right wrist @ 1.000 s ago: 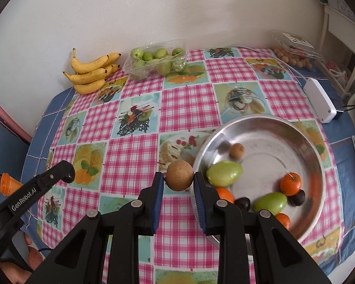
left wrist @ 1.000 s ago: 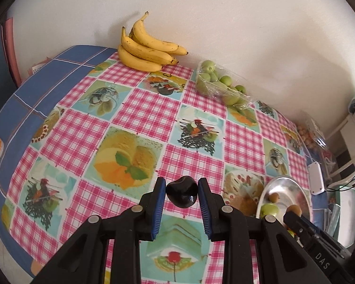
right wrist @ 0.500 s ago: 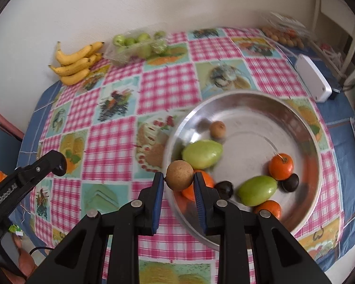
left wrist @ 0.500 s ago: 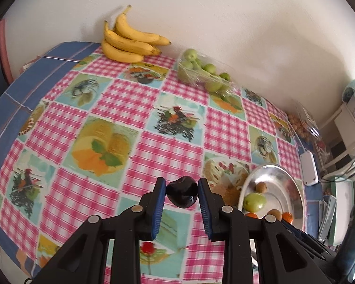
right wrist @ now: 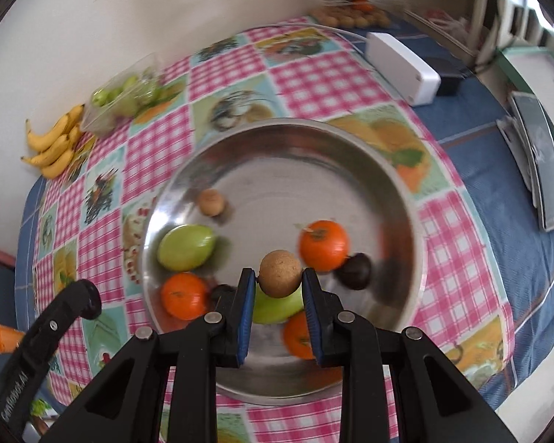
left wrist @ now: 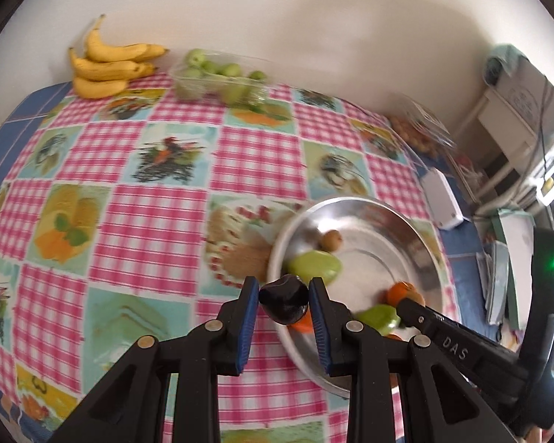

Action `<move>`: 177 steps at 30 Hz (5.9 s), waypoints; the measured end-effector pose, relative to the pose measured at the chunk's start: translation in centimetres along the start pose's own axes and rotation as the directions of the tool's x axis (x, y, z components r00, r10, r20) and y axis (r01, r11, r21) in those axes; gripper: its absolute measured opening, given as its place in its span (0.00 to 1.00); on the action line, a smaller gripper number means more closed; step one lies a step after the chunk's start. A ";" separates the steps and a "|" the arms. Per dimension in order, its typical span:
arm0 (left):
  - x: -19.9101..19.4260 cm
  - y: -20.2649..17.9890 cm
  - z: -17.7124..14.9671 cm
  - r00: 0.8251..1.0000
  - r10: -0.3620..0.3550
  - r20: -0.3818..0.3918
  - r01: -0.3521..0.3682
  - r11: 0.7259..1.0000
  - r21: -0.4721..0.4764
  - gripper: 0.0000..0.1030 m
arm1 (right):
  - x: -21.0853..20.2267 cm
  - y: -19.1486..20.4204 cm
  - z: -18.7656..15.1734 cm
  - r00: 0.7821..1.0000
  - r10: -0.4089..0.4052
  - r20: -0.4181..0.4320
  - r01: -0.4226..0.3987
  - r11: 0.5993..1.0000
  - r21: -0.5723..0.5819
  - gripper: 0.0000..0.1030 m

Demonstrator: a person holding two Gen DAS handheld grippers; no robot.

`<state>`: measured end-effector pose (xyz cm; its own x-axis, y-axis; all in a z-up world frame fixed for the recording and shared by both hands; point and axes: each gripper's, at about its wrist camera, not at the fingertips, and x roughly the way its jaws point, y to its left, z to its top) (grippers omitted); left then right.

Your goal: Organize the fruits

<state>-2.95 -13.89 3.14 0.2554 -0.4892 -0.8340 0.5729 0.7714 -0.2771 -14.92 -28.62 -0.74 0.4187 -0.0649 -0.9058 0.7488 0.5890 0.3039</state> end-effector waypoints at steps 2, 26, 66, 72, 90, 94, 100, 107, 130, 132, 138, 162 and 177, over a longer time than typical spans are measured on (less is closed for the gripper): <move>0.3 -0.8 -0.2 1.000 -0.011 -0.007 0.011 1.000 0.015 0.29 | -0.2 -0.8 0.1 1.000 -0.004 0.006 0.004 1.000 0.010 0.26; 3.6 -2.8 -0.2 0.996 -0.068 -0.055 0.069 0.998 0.005 0.29 | 0.0 0.4 0.3 0.999 0.027 0.028 -0.026 0.999 -0.030 0.26; 4.9 0.5 1.1 0.977 -0.197 -0.086 0.179 0.967 -0.179 0.34 | 1.5 1.6 0.8 1.000 0.016 0.015 -0.015 0.998 -0.067 0.27; 3.9 0.7 1.5 0.989 -0.137 -0.061 0.127 0.981 -0.149 0.48 | 0.1 1.6 0.9 0.999 0.014 0.046 -0.011 0.998 -0.065 0.27; 6.2 2.2 0.4 0.969 0.211 -0.133 -0.213 0.977 -0.004 0.81 | 1.2 0.7 0.7 0.999 -0.021 0.024 0.022 0.999 -0.025 0.67; 6.2 2.8 0.6 0.963 0.241 -0.122 -0.244 0.970 -0.008 0.90 | 1.4 0.7 0.7 1.000 -0.023 0.020 0.024 0.999 -0.028 0.70; 6.2 3.7 0.8 0.954 0.278 -0.110 -0.283 0.959 -0.030 0.99 | 1.7 0.9 0.6 0.999 -0.031 0.018 0.032 0.999 -0.039 0.78; 6.1 4.2 0.9 0.946 0.312 -0.091 -0.316 0.949 -0.021 1.00 | 2.2 1.1 0.6 0.999 -0.045 0.005 0.046 0.998 -0.054 0.81; 6.2 4.6 1.1 0.924 0.374 -0.078 -0.370 0.927 0.065 1.00 | 2.1 1.3 0.2 0.998 -0.056 0.027 0.057 0.997 -0.052 0.99; 5.9 4.7 1.1 0.917 0.392 -0.072 -0.388 0.919 0.065 1.00 | 2.1 1.4 0.1 0.998 -0.057 0.028 0.058 0.997 -0.054 0.99; 5.0 4.8 0.9 0.866 0.498 -0.034 -0.495 0.865 0.082 1.00 | 2.1 2.2 -0.3 0.998 -0.059 0.032 0.062 0.995 -0.077 0.99; 2.4 9.4 -2.4 0.842 0.539 -0.026 -0.538 0.842 0.040 1.00 | 0.7 4.4 -4.5 0.994 -0.051 0.101 0.064 0.990 -0.128 0.99; -0.4 8.5 -5.3 0.846 0.534 0.013 -0.532 0.841 0.093 1.00 | -1.3 4.1 -8.1 0.991 -0.050 0.127 0.068 0.988 -0.139 0.99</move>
<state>-2.30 -5.00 -1.40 0.5315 -0.0072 -0.8470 0.4185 0.8716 0.2552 -16.59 -19.58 -0.73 0.4427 -0.1962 -0.8749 0.6970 0.6892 0.1981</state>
